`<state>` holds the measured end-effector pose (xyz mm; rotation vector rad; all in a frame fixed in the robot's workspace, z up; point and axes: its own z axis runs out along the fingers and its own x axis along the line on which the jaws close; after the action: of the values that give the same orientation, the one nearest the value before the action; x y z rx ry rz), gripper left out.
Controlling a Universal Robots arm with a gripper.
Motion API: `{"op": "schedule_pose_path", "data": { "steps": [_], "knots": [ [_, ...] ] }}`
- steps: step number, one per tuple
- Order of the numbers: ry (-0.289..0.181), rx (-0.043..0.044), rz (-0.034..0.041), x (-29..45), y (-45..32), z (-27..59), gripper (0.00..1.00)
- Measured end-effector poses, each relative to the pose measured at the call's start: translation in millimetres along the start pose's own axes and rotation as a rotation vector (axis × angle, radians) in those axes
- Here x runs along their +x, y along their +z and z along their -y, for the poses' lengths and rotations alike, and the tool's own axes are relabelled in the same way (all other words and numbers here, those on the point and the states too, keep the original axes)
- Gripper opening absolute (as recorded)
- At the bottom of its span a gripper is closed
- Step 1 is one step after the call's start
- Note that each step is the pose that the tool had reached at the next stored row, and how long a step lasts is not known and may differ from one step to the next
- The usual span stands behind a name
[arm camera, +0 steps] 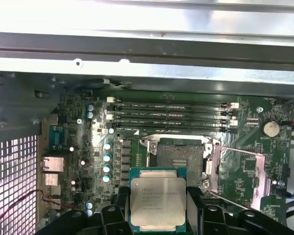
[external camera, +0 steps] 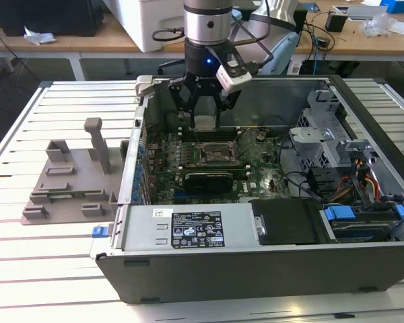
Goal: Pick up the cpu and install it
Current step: 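Pick up the cpu and move it towards the insertion slot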
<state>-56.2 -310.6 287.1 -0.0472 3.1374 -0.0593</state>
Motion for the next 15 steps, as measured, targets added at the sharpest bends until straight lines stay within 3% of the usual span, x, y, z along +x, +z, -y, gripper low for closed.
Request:
{"op": "schedule_pose_path", "data": {
  "steps": [10, 15],
  "knots": [
    [0.000, 0.0005, -0.0042, -23.0, 10.6, 0.3, 0.55],
    [0.000, 0.0036, -0.0043, -28.8, 15.7, 2.9, 0.55]
  ]
}}
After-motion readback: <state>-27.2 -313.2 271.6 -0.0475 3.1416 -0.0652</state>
